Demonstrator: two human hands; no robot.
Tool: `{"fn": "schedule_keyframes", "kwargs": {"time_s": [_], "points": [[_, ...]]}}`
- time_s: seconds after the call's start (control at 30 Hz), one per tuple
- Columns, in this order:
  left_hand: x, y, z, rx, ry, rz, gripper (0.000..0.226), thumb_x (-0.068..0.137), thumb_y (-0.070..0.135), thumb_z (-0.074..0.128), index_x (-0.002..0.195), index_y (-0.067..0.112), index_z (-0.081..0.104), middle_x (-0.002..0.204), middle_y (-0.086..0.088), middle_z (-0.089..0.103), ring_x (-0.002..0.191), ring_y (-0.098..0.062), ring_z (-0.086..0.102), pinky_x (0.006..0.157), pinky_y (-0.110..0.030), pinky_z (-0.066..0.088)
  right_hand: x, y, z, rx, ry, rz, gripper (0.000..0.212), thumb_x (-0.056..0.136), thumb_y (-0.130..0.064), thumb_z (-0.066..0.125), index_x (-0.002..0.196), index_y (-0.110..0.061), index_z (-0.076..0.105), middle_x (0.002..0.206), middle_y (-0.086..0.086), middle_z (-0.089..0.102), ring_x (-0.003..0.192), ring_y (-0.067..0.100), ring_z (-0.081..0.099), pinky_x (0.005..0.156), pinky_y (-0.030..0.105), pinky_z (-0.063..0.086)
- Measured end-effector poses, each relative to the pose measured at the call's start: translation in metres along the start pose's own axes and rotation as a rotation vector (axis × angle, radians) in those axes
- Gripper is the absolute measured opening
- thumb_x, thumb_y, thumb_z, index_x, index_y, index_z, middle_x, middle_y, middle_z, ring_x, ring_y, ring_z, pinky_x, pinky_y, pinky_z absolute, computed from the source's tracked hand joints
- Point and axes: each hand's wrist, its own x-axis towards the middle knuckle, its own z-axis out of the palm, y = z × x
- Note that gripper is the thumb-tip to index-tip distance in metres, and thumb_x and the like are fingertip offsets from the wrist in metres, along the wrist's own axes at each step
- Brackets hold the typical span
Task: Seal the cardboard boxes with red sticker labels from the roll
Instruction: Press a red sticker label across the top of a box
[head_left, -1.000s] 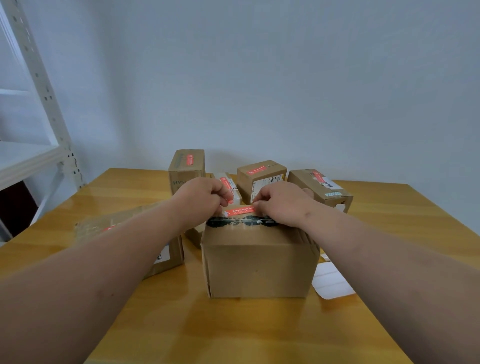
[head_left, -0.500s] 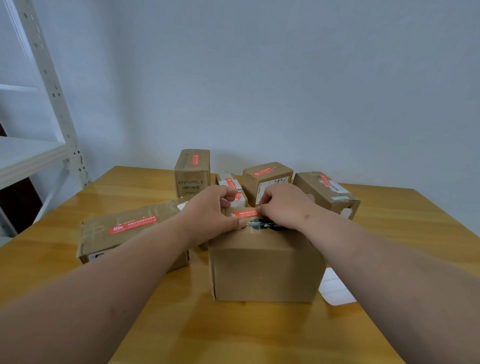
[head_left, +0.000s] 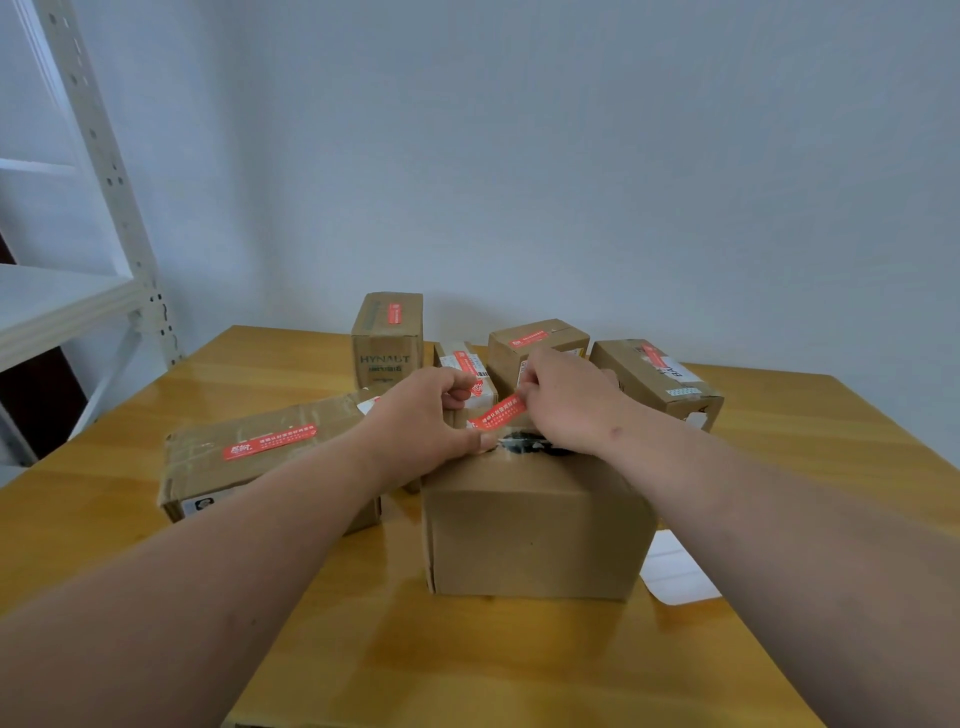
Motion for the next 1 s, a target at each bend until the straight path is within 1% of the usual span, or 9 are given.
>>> {"fn": "schedule_keyframes", "kwargs": {"time_s": [0.17,0.27,0.37,0.47,0.6,0.7,0.83,0.9,1.0], "points": [[0.000,0.000,0.000,-0.021,0.010,-0.018,0.071,0.074,0.035,0.082,0.136,0.020,0.050,0.119,0.009,0.058,0.108,-0.005,0.055,0.097,-0.024,0.048,-0.002,-0.002,-0.009,0.045,0.011,-0.089,0.015,0.100,-0.021,0.046,0.092,-0.016,0.057,0.074,-0.006,0.056,0.067,0.012,0.050,0.076,0.037,0.043],[0.000,-0.001,0.000,-0.024,0.020,-0.028,0.069,0.073,0.034,0.083,0.133,0.021,0.052,0.117,0.010,0.059,0.107,-0.006,0.055,0.097,-0.028,0.050,-0.006,-0.003,-0.011,0.103,0.004,-0.134,0.014,0.101,-0.022,0.046,0.092,-0.016,0.054,0.075,-0.006,0.054,0.064,0.011,0.047,0.064,0.029,0.037],[-0.001,0.000,0.001,-0.023,0.026,-0.040,0.065,0.073,0.036,0.083,0.130,0.024,0.054,0.116,0.011,0.059,0.107,-0.006,0.056,0.091,-0.029,0.054,-0.007,-0.002,-0.009,0.096,0.017,-0.168,0.015,0.101,-0.023,0.045,0.089,-0.017,0.053,0.076,-0.006,0.055,0.064,0.011,0.046,0.069,0.034,0.039],[-0.001,0.000,0.000,0.000,0.027,-0.052,0.061,0.074,0.037,0.082,0.128,0.026,0.055,0.115,0.011,0.059,0.104,-0.007,0.057,0.086,-0.029,0.056,-0.010,-0.002,-0.007,0.110,0.040,-0.210,0.015,0.101,-0.021,0.044,0.088,-0.016,0.049,0.079,-0.003,0.055,0.066,0.012,0.046,0.066,0.031,0.037],[-0.001,0.000,0.001,0.011,0.031,-0.057,0.062,0.073,0.039,0.082,0.128,0.023,0.057,0.114,0.010,0.061,0.104,-0.008,0.058,0.092,-0.029,0.053,-0.015,-0.005,-0.008,0.087,0.090,-0.310,0.018,0.100,-0.018,0.043,0.083,-0.019,0.043,0.077,-0.004,0.049,0.065,0.010,0.042,0.060,0.029,0.031],[-0.002,0.000,0.002,0.016,0.030,-0.066,0.062,0.072,0.041,0.082,0.126,0.023,0.058,0.112,0.011,0.062,0.102,-0.007,0.059,0.094,-0.031,0.052,-0.017,-0.007,-0.010,0.063,0.123,-0.343,0.018,0.100,-0.017,0.044,0.082,-0.020,0.042,0.079,-0.002,0.051,0.071,0.014,0.045,0.063,0.031,0.036],[-0.004,0.002,0.001,0.028,0.029,-0.079,0.057,0.073,0.041,0.081,0.123,0.023,0.059,0.110,0.011,0.063,0.100,-0.007,0.059,0.091,-0.029,0.051,-0.019,-0.006,-0.010,0.074,0.143,-0.336,0.018,0.101,-0.019,0.043,0.084,-0.021,0.043,0.083,-0.003,0.052,0.073,0.014,0.048,0.060,0.026,0.038],[-0.005,0.004,0.001,0.056,0.036,-0.082,0.049,0.076,0.040,0.079,0.118,0.024,0.060,0.106,0.011,0.063,0.096,-0.007,0.058,0.086,-0.025,0.050,-0.018,-0.006,-0.014,0.184,0.197,-0.272,0.014,0.102,-0.019,0.041,0.091,-0.016,0.048,0.080,-0.005,0.051,0.065,0.006,0.044,0.053,0.019,0.029],[-0.007,0.005,0.001,0.039,0.050,-0.086,0.054,0.077,0.038,0.079,0.125,0.024,0.058,0.110,0.012,0.062,0.102,-0.007,0.057,0.090,-0.023,0.049,-0.011,0.001,-0.031,0.413,0.327,-0.117,0.012,0.101,-0.016,0.042,0.097,-0.013,0.052,0.084,-0.007,0.052,0.070,0.006,0.047,0.054,0.019,0.031]]}}
